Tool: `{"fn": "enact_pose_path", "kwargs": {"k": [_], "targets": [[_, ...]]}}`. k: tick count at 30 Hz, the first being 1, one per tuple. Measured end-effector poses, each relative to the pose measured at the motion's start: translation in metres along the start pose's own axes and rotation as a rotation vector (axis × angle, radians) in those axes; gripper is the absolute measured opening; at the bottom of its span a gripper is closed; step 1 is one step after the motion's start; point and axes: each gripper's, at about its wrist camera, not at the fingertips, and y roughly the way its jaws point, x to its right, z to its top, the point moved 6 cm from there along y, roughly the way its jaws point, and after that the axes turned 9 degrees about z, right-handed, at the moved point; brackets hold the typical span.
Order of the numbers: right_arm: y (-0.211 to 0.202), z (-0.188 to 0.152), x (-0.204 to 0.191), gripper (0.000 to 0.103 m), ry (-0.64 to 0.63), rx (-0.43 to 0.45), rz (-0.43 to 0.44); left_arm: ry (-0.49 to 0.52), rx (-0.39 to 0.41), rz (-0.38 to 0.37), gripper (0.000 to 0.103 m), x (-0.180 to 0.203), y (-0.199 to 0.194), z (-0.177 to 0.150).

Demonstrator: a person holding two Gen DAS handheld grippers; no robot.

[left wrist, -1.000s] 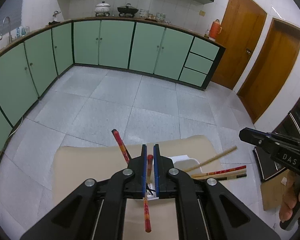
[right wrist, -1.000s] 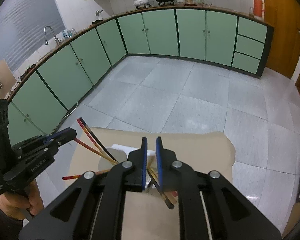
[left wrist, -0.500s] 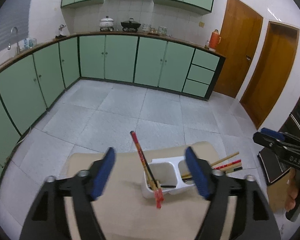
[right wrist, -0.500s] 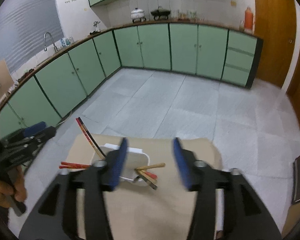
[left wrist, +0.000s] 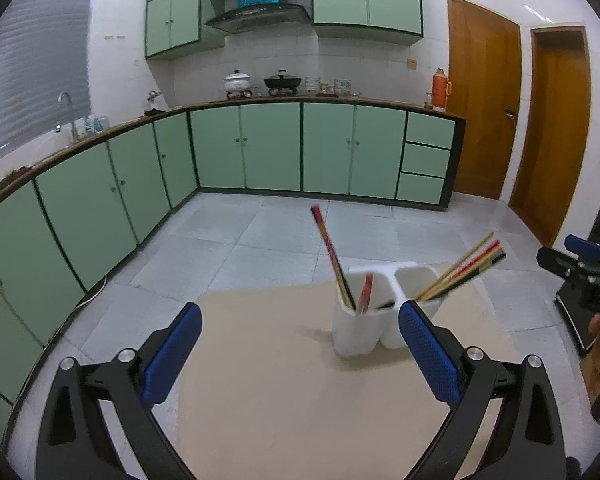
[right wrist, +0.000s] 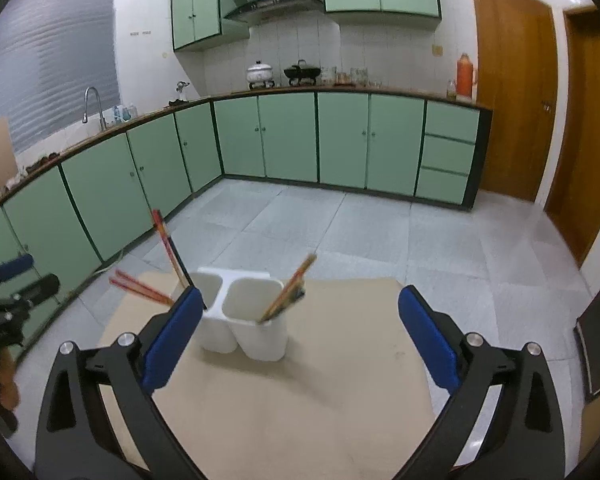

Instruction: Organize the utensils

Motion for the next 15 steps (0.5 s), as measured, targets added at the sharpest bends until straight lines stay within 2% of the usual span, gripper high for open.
{"fn": "enact_pose_path", "kwargs": {"k": [4,7,10,12,15], "targets": [[-0.008,-0.03,-0.005,0.097,-0.024,0.03,-0.038,0.012,0.006,0.037,0.097,0.003,-0.012,-0.025],[-0.018,-0.049,-0.011,0.097,-0.009,0.047,-0.03,-0.002,0.027,0.034,0.097,-0.001,-0.028,-0.04],[-0.033,-0.063,-0.019,0.097,-0.009,0.068,-0.029,-0.019,0.055,0.059,0.097,-0.004,-0.048,-0.051],[-0.044,-0.071,-0.024,0.097,-0.009,0.078,-0.03,-0.054,0.053,0.04,0.097,-0.007,-0.063,-0.063],[-0.068,-0.084,-0.03,0.097,-0.004,0.104,-0.042,-0.074,0.054,0.052,0.097,-0.013,-0.084,-0.08]]}}
